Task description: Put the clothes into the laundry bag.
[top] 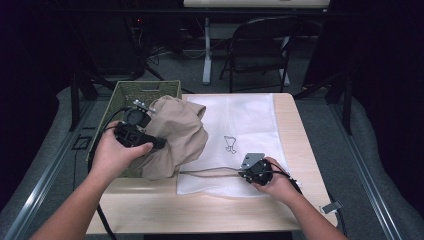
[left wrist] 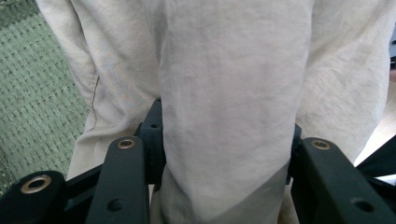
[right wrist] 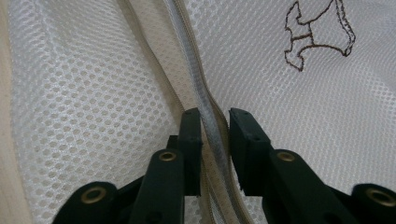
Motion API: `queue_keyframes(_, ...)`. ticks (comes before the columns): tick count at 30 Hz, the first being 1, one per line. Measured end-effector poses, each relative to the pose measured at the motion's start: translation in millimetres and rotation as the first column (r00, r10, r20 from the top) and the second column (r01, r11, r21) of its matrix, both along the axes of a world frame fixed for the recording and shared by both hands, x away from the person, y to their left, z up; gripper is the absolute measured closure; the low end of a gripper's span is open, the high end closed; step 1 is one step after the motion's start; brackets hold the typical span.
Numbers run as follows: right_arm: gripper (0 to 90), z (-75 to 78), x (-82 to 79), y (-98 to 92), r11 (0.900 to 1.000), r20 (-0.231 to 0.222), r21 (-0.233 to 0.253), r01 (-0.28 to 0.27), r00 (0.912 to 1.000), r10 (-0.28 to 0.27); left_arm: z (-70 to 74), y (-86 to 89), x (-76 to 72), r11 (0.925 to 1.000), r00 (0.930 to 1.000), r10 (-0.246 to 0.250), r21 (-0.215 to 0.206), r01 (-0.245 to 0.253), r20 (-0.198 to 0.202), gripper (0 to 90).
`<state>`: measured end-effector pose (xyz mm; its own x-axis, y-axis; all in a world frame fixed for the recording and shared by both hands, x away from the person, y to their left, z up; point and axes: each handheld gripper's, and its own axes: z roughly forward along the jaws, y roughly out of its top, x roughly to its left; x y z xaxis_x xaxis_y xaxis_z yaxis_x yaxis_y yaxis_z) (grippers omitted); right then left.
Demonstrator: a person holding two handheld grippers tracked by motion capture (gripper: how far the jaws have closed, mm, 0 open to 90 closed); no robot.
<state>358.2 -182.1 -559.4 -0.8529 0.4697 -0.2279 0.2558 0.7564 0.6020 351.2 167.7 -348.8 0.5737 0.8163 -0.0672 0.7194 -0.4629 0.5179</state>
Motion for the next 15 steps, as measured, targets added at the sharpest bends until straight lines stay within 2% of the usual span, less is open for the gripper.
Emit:
queue_keyframes(2, 77.9, 1.1, -0.2, -0.8, 1.000, 0.000, -0.005, -0.002, 1.0000, 0.002, -0.9, -1.3, 0.2, 1.0000, 1.0000, -0.003, 0.000, 0.003, -0.001, 53.7)
queue_keyframes(4, 80.8, 4.2, 0.7, -2.4, 0.999, -0.003, -0.031, -0.010, 0.9999, 0.010, -1.9, -2.8, 0.4, 1.0000, 1.0000, -0.006, 0.000, 0.006, -0.003, 53.8)
queue_keyframes(10, 86.3, 6.0, 0.9, -3.7, 0.999, 0.001, -0.044, -0.017, 0.9999, 0.017, -5.5, -5.7, 0.3, 0.9999, 0.9999, -0.011, -0.002, 0.011, -0.011, 53.8)
queue_keyframes(15, 87.1, 6.0, 1.8, -4.7, 1.000, -0.010, -0.009, -0.010, 0.9999, 0.010, -6.7, -8.1, 0.0, 0.9998, 0.9997, -0.018, -0.003, 0.018, -0.015, 53.8)
